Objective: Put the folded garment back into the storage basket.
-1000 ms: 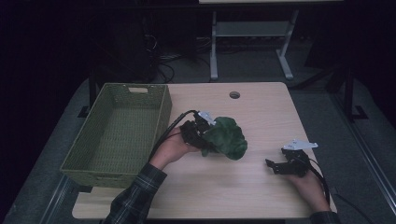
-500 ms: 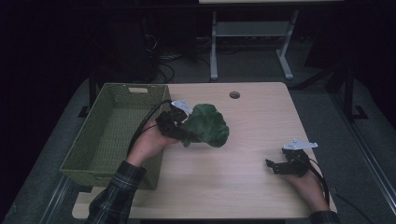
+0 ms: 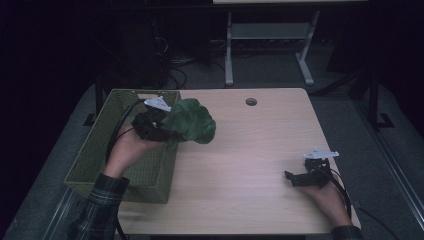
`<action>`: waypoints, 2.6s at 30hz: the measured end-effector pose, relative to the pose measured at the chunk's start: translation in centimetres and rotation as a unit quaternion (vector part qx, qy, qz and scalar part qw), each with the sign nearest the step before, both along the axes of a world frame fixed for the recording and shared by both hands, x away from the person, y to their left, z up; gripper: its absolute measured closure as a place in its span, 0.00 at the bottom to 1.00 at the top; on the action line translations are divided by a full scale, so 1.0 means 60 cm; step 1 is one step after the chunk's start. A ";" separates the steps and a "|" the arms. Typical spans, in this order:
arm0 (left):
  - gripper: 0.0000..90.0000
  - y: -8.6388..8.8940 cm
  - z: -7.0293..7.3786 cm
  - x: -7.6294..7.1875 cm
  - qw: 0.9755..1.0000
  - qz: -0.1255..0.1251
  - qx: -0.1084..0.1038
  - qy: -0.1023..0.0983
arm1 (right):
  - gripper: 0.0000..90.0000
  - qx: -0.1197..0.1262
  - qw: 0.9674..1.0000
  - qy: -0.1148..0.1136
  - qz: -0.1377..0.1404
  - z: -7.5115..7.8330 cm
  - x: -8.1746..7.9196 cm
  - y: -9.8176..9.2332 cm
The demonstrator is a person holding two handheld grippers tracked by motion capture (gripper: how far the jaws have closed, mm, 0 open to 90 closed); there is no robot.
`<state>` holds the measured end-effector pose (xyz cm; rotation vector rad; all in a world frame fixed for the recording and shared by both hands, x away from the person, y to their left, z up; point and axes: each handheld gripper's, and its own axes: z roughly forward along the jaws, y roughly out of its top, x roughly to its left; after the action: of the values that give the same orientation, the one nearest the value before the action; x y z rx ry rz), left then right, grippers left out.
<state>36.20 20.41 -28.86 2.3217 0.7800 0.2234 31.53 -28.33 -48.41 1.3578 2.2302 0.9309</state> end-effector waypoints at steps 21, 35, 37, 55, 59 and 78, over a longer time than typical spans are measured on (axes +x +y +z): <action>0.83 0.157 -0.032 -0.016 0.991 0.132 0.030 -0.016 | 0.00 0.000 1.000 0.000 0.002 0.000 -0.001 0.000; 0.83 0.207 -0.129 0.000 0.986 0.165 0.037 0.014 | 0.00 0.000 1.000 0.001 0.002 0.000 -0.001 0.000; 0.83 0.208 -0.140 0.002 0.985 0.166 0.044 0.018 | 0.00 0.000 1.000 0.000 0.002 0.000 -0.001 0.000; 0.75 0.205 -0.190 0.017 0.984 0.158 0.063 0.047 | 0.00 0.000 1.000 0.000 0.002 0.000 -0.001 0.000; 0.69 0.203 -0.195 0.019 0.983 0.158 0.072 0.058 | 0.00 0.001 1.000 0.000 0.001 0.000 -0.001 0.001; 0.23 0.206 -0.162 0.005 0.987 0.152 0.044 0.014 | 0.00 0.001 1.000 0.001 0.001 0.000 -0.001 0.001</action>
<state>36.49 32.80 -38.61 2.2828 1.1589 0.3657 31.46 -28.29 -48.40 1.3574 2.2324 0.9332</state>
